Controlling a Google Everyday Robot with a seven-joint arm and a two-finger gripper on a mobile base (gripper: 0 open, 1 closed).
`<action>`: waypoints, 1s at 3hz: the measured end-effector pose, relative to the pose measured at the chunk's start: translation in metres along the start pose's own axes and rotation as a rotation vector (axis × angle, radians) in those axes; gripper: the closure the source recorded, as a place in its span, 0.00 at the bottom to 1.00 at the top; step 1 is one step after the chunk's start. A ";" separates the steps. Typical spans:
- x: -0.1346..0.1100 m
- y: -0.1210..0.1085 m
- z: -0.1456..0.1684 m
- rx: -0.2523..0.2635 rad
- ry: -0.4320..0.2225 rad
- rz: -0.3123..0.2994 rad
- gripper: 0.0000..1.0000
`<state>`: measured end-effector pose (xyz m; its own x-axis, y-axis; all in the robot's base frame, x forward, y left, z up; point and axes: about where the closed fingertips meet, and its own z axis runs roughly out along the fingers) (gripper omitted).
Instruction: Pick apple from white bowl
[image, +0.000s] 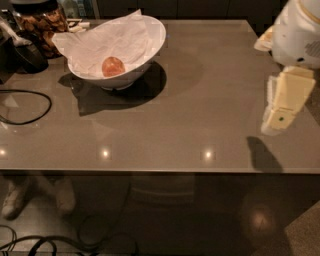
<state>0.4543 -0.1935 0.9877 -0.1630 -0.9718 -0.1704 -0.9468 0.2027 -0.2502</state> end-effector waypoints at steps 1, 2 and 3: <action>-0.030 -0.013 -0.003 -0.001 0.016 -0.076 0.00; -0.052 -0.020 -0.005 0.011 0.023 -0.127 0.00; -0.055 -0.024 -0.005 0.025 0.004 -0.124 0.00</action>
Offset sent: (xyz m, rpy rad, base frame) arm 0.0271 0.0640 0.0200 -0.1103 0.0191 0.1732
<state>0.4851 -0.1458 1.0074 -0.0465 -0.9900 -0.1332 -0.9526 0.0841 -0.2924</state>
